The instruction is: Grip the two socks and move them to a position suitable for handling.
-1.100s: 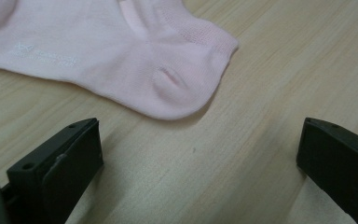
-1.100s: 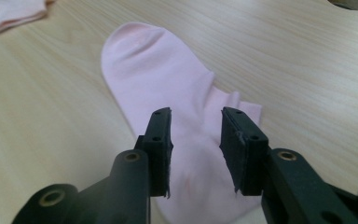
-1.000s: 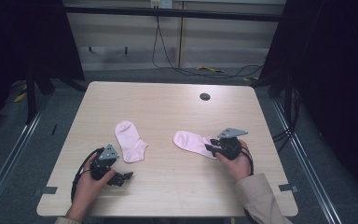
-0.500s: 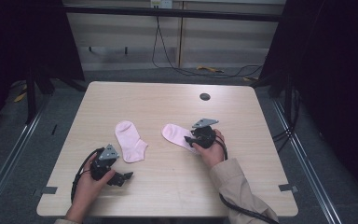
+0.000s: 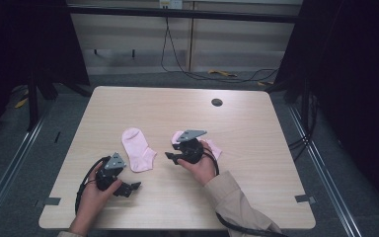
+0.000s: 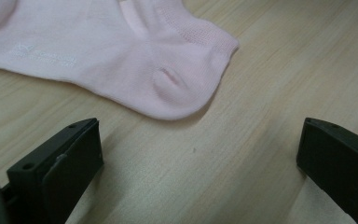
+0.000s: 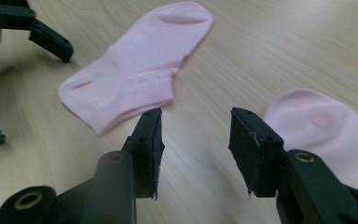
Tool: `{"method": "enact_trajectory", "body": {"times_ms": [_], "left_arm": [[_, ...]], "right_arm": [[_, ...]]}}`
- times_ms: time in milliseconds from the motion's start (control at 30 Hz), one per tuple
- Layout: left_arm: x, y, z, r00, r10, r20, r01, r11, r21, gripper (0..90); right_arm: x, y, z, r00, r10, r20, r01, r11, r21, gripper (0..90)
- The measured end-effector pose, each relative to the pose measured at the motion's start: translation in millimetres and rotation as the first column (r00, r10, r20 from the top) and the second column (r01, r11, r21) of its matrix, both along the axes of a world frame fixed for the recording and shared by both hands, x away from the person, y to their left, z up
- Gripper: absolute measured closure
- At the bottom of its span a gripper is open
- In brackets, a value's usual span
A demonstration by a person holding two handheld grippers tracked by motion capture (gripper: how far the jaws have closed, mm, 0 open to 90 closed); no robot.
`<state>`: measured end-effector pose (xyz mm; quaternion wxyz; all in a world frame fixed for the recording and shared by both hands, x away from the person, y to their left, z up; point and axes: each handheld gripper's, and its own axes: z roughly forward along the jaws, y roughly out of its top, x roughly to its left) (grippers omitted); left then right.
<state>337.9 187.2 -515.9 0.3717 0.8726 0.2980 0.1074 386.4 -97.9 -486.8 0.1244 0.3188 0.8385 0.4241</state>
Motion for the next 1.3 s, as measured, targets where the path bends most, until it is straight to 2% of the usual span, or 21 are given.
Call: {"method": "enact_trajectory", "body": {"times_ms": [67, 133, 167, 300, 467, 533, 567, 667, 733, 800, 867, 967, 1067, 1200, 1300], "left_arm": [[0.0, 0.1, 0.0, 1.0000, -0.001, 0.000, 0.001, 1.0000, 0.001, 0.0], [0.0, 0.1, 0.0, 1.0000, -0.001, 0.000, 0.001, 1.0000, 0.001, 0.0], [0.0, 0.0, 0.0, 1.0000, 0.000, 0.000, 0.000, 1.0000, 0.000, 0.0], [0.0, 0.0, 0.0, 1.0000, 0.000, 0.000, 0.000, 1.0000, 0.001, 0.0], [0.1, 0.0, -0.3, 1.0000, 0.000, 0.002, 0.000, 1.0000, -0.002, 0.0], [0.0, 0.0, -0.3, 1.0000, 0.000, 0.001, 0.000, 1.0000, -0.002, 0.0], [0.0, 0.0, -0.2, 1.0000, 0.000, 0.000, 0.000, 1.0000, -0.002, 0.0], [0.0, 0.0, -0.2, 1.0000, 0.000, 0.001, 0.000, 1.0000, -0.002, 0.0], [0.0, 0.0, -0.3, 1.0000, 0.000, 0.001, 0.000, 1.0000, -0.002, 0.0], [0.0, 0.0, -0.2, 1.0000, 0.000, 0.000, 0.000, 1.0000, -0.002, 0.0], [0.0, 0.0, -0.2, 1.0000, -0.001, 0.001, 0.001, 1.0000, -0.002, 0.0], [0.0, 0.0, -0.3, 1.0000, 0.000, 0.001, 0.000, 1.0000, -0.003, 0.0], [0.0, 0.1, 0.0, 1.0000, 0.000, -0.001, 0.000, 1.0000, 0.001, 0.0], [0.0, 0.1, 0.0, 1.0000, 0.000, 0.000, 0.000, 1.0000, 0.000, 0.0], [0.0, 0.0, -0.2, 1.0000, 0.000, 0.001, 0.000, 1.0000, -0.003, 0.0]], "right_arm": [[0.0, 12.1, -2.3, 0.9996, 0.028, -0.002, -0.028, 0.9996, -0.007, 54.7], [-0.1, 16.0, -2.8, 0.9993, 0.037, -0.002, -0.037, 0.9993, -0.008, 54.6], [0.3, 27.8, -4.4, 0.9973, 0.072, -0.010, -0.073, 0.9973, -0.013, 54.9], [3.4, 47.1, -5.9, 0.9942, 0.106, -0.017, -0.107, 0.9936, -0.038, 54.1], [10.4, 70.0, -3.6, 0.9934, 0.111, -0.028, -0.112, 0.9936, -0.018, 53.6], [11.1, 73.5, -3.2, 0.9936, 0.108, -0.032, -0.109, 0.9939, -0.016, 53.7], [13.3, 83.4, -4.2, 0.9939, 0.103, -0.038, -0.104, 0.9944, -0.018, 53.7], [14.9, 89.4, -7.6, 0.9936, 0.103, -0.046, -0.104, 0.9937, -0.042, 53.7], [15.3, 97.8, -17.2, 0.9896, 0.131, -0.059, -0.137, 0.9856, -0.099, 57.2], [14.3, 98.4, -20.5, 0.9905, 0.128, -0.050, -0.133, 0.9856, -0.105, 67.7], [14.4, 95.0, -19.2, 0.9902, 0.124, -0.064, -0.130, 0.9861, -0.103, 87.8], [15.3, 90.5, -17.9, 0.9903, 0.123, -0.064, -0.130, 0.9853, -0.111, 88.6], [15.2, 75.0, -9.5, 0.9917, 0.112, -0.063, -0.116, 0.9919, -0.053, 88.9], [10.9, 65.6, 7.1, 0.9892, 0.140, -0.044, -0.142, 0.9887, -0.048, 89.0], [7.0, 58.2, 21.6, 0.9856, 0.168, -0.012, -0.169, 0.9848, -0.040, 89.0]]}}
